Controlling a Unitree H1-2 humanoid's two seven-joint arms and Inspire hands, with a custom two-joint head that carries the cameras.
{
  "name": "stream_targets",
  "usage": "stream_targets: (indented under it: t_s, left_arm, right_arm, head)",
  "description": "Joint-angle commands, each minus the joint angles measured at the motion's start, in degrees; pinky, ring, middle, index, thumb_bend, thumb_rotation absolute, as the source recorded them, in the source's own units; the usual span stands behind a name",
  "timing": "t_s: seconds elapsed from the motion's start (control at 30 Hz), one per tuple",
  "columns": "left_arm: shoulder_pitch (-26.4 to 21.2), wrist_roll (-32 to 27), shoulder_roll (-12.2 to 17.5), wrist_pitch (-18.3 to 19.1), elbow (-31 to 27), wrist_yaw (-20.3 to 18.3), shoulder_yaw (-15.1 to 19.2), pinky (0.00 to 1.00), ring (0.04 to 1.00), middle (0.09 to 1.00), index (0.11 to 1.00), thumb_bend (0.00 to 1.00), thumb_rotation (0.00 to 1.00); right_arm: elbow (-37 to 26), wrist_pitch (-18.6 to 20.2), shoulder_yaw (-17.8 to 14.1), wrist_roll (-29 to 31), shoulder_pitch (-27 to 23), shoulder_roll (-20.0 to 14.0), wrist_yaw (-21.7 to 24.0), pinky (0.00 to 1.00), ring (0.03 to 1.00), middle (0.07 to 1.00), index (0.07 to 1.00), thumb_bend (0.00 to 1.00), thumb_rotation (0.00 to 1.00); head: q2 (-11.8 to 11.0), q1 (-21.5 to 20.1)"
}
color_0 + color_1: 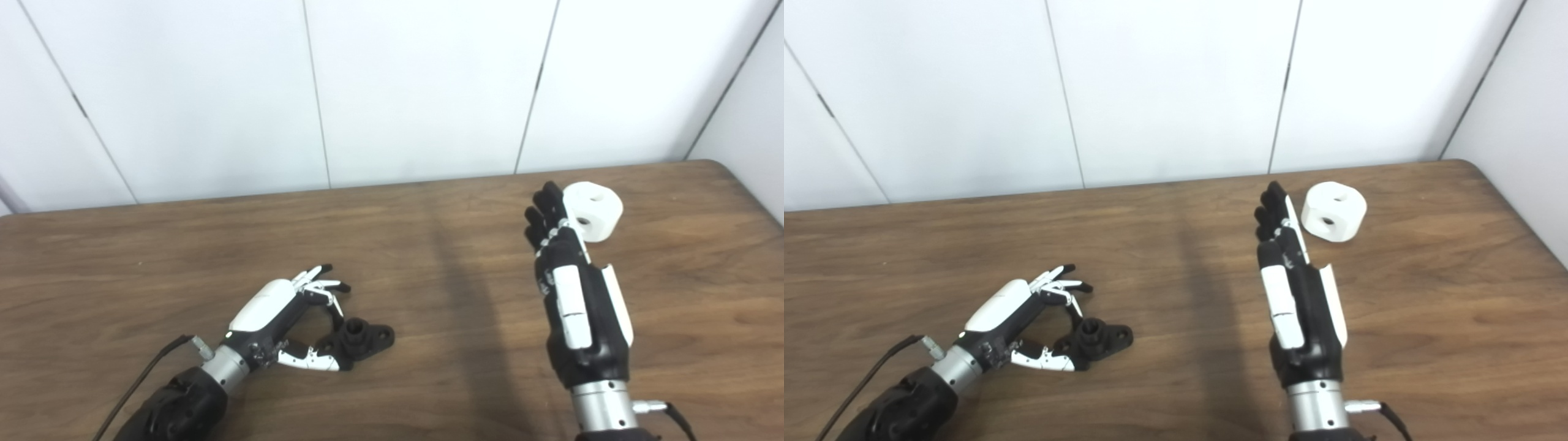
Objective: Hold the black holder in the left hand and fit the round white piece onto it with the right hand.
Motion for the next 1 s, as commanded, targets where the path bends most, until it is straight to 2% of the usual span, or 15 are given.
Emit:
stream_targets:
  t_s: [0.0, 0.07, 0.1, 0.17, 0.23, 0.3, 0.37, 0.43, 0.5, 0.6, 0.8, 0.97]
  left_arm:
    - [-0.30, 1.36, -0.95, -0.10, 1.22, -1.87, -1.50, 1.00, 1.000, 0.837, 0.482, 0.52, 0.05]
    - [-0.52, 1.70, -0.89, -0.32, 1.72, -1.75, -1.42, 1.00, 1.000, 0.845, 0.482, 0.52, 0.05]
    - [-0.58, 1.82, -0.88, -0.33, 1.83, -1.74, -1.38, 1.00, 1.000, 0.850, 0.482, 0.52, 0.05]
    - [-0.77, 1.75, -0.93, -0.19, 2.09, -1.89, -1.32, 1.00, 1.000, 0.855, 0.482, 0.52, 0.05]
    - [-0.84, 1.40, -0.78, -0.11, 2.02, -2.19, -1.20, 1.00, 1.000, 0.860, 0.482, 0.52, 0.05]
    - [-0.84, 1.52, -0.59, -0.27, 1.94, -2.13, -1.14, 1.00, 1.000, 0.861, 0.482, 0.52, 0.05]
    - [-0.73, 1.46, -0.56, -0.55, 1.99, -1.92, -1.04, 1.00, 1.000, 0.860, 0.482, 0.52, 0.05]
    - [-0.73, 1.43, -0.53, -1.18, 2.41, -1.61, -0.99, 1.00, 1.000, 0.857, 0.483, 0.52, 0.05]
    - [-0.88, 1.50, -0.46, -1.51, 2.94, -1.53, -0.96, 1.00, 1.000, 0.854, 0.483, 0.52, 0.04]
    - [-1.08, 1.61, -0.30, -1.64, 3.42, -1.70, -0.89, 1.00, 1.000, 0.855, 0.483, 0.52, 0.04]
    - [-1.14, 1.06, -0.18, -2.35, 4.26, -1.63, -0.48, 1.00, 1.000, 0.852, 0.483, 0.52, 0.04]
    - [-1.36, 0.48, 0.00, -3.92, 5.57, -1.35, -0.05, 1.00, 1.000, 0.847, 0.483, 0.52, 0.04]
  right_arm:
    - [-3.51, 1.06, -2.00, -0.51, -1.99, -1.58, 0.28, 0.98, 0.954, 0.953, 0.921, 0.48, 0.72]
    - [-6.20, 6.23, -5.43, -2.93, -4.58, -4.53, 0.82, 0.94, 0.952, 0.935, 0.882, 0.42, 0.60]
    - [-7.18, 8.46, -6.56, -4.08, -5.56, -5.65, 1.19, 0.98, 0.973, 0.935, 0.859, 0.42, 0.56]
    - [-7.89, 11.22, -8.89, -6.57, -7.23, -8.62, 2.45, 0.97, 0.970, 0.923, 0.834, 0.44, 0.52]
    - [-7.06, 11.85, -12.37, -7.31, -8.71, -13.27, 4.21, 0.84, 0.921, 0.892, 0.793, 0.50, 0.45]
    - [-4.91, 11.46, -15.88, -6.69, -9.77, -17.43, 4.72, 0.77, 0.882, 0.879, 0.772, 0.54, 0.37]
    - [-2.34, 10.32, -18.26, -6.88, -10.29, -20.16, 4.38, 0.75, 0.861, 0.871, 0.764, 0.57, 0.32]
    - [1.24, 6.89, -19.98, -7.63, -10.49, -22.93, 3.76, 0.79, 0.876, 0.880, 0.772, 0.59, 0.29]
    - [4.61, 3.51, -20.88, -9.76, -10.87, -25.60, 3.01, 0.79, 0.871, 0.879, 0.781, 0.63, 0.27]
    - [8.57, 0.30, -21.32, -13.15, -12.06, -28.93, 2.00, 0.78, 0.869, 0.871, 0.787, 0.72, 0.34]
    - [14.92, 0.62, -20.77, -18.44, -15.53, -35.51, 3.58, 0.80, 0.886, 0.878, 0.781, 0.80, 0.35]
    - [20.35, 1.33, -18.96, -18.99, -18.03, -39.75, 6.85, 0.78, 0.879, 0.882, 0.807, 0.85, 0.36]
  head:
    - [-0.08, -0.11]
    - [-0.14, -0.34]
    - [-0.14, -0.34]
    - [-0.70, -3.64]
    - [-0.95, -4.74]
    - [-1.00, -5.23]
    - [-1.15, -5.77]
    - [-1.38, -6.41]
    - [-1.62, -7.00]
    - [-2.36, -8.54]
    - [-3.83, -12.99]
    - [-4.54, -14.84]
